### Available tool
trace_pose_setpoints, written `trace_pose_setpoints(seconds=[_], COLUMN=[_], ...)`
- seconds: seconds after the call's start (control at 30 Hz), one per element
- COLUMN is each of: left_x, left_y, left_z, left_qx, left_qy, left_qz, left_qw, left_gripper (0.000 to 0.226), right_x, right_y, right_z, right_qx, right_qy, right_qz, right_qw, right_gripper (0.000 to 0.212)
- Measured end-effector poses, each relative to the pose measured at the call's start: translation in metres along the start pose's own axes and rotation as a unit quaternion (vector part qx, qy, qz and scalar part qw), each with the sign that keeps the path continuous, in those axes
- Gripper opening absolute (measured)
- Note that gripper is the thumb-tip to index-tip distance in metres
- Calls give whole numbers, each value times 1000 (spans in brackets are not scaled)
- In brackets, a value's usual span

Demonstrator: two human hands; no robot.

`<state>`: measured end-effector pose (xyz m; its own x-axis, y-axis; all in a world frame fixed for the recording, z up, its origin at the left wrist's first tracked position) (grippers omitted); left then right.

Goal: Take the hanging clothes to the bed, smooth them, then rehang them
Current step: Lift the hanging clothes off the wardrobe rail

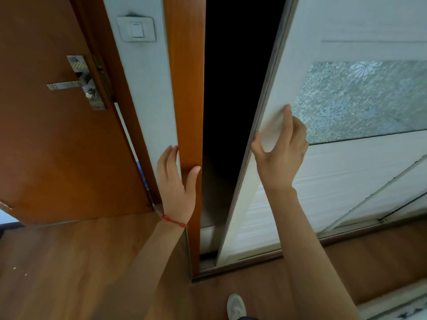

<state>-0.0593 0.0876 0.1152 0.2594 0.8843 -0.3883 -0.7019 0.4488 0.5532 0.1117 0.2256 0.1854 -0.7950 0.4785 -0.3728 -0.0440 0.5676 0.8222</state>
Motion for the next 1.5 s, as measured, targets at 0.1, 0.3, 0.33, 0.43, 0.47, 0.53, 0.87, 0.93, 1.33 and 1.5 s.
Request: trace_pose_setpoints(seconds=[0.1, 0.3, 0.33, 0.43, 0.47, 0.53, 0.87, 0.93, 1.33, 1.5], left_x=[-11, 79, 106, 190, 214, 256, 365, 378, 345, 269], left_y=[-19, -40, -38, -39, -38, -35, -37, -36, 27, 80], left_z=[41, 122, 129, 147, 153, 171, 237, 250, 349, 393], left_qx=[120, 231, 192, 131, 119, 102, 89, 92, 253, 350], left_qy=[4, -80, -76, -38, -37, -41, -101, -117, -165, -189], left_qz=[110, -127, -198, -364, -392, -416, -384, -400, -275, -111], left_qw=[987, 961, 958, 921, 912, 903, 914, 904, 913, 911], left_gripper=[45, 35, 39, 51, 55, 69, 104, 103, 34, 27], right_x=[-12, -35, -39, -48, -50, -52, -70, -73, -88, -92], right_y=[12, 40, 44, 56, 60, 68, 106, 113, 140, 148], right_z=[29, 86, 97, 128, 139, 160, 263, 279, 352, 371], right_qx=[37, 57, 62, 74, 72, 68, 91, 96, 135, 170], right_qy=[-16, -53, -58, -67, -69, -75, -64, -64, -72, -47], right_qz=[-5, -26, -27, -24, -22, -21, 7, 11, 35, 47], right_qw=[999, 997, 996, 995, 995, 995, 994, 993, 988, 983], right_gripper=[63, 61, 61, 60, 59, 58, 59, 59, 54, 53])
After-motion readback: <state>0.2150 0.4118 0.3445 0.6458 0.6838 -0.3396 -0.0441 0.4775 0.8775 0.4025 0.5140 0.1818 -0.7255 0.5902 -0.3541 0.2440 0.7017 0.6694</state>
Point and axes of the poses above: each hand's wrist, its own y-axis towards the middle knuckle, its own x-axis out of the palm, z = x × y, the point moved 7 cm from there along y, towards the middle knuckle, and after that the axes turned 3 degrees about y, right-handed, at the moved point
